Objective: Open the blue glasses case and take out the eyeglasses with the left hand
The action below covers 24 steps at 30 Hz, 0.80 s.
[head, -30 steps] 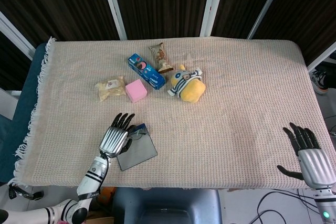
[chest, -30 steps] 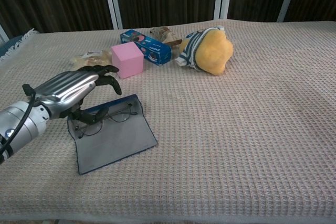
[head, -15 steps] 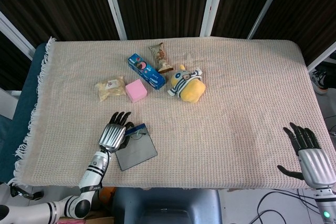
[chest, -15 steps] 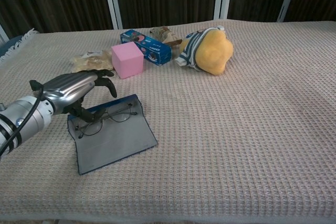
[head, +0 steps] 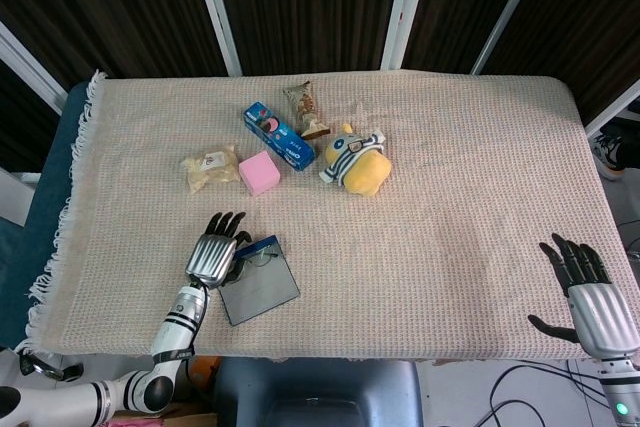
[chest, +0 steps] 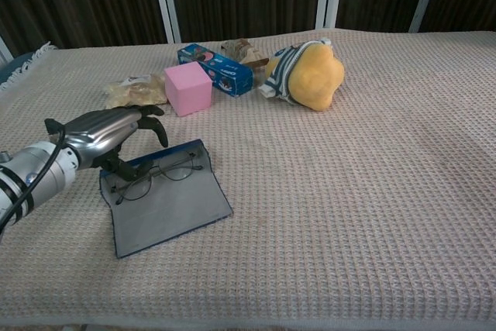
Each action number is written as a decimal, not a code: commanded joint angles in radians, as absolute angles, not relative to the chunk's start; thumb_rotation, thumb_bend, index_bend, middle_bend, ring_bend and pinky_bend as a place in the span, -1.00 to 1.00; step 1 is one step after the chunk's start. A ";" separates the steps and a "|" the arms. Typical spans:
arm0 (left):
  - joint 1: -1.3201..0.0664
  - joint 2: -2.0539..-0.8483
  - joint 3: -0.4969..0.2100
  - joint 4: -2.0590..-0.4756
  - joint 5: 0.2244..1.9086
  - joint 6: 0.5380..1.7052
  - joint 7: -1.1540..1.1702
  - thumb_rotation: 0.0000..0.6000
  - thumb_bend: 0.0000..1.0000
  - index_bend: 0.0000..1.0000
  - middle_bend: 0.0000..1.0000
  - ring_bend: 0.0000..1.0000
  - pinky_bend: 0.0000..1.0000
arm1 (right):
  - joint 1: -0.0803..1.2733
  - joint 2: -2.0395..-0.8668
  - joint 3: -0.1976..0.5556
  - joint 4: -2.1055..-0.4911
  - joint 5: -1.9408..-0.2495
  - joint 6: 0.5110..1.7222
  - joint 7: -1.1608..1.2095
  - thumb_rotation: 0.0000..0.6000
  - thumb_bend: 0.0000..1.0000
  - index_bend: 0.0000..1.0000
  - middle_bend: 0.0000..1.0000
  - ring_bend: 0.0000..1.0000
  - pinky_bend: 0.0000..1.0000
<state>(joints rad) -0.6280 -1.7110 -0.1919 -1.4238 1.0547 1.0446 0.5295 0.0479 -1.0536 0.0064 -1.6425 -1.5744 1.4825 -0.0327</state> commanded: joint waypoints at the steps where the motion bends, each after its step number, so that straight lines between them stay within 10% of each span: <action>1: -0.630 -1.709 -0.189 -1.426 1.054 1.045 0.527 1.00 -0.15 -0.31 -0.90 -1.00 -0.91 | 0.048 -1.054 0.007 -1.643 -1.574 1.482 -0.034 1.00 -0.63 -1.00 -1.00 -1.00 -1.00; 24: -0.650 -1.702 -0.176 -1.420 1.032 1.041 0.509 1.00 -0.13 -0.18 -0.86 -1.00 -0.90 | 0.051 -1.059 0.009 -1.642 -1.568 1.477 -0.046 1.00 -0.63 -1.00 -1.00 -1.00 -1.00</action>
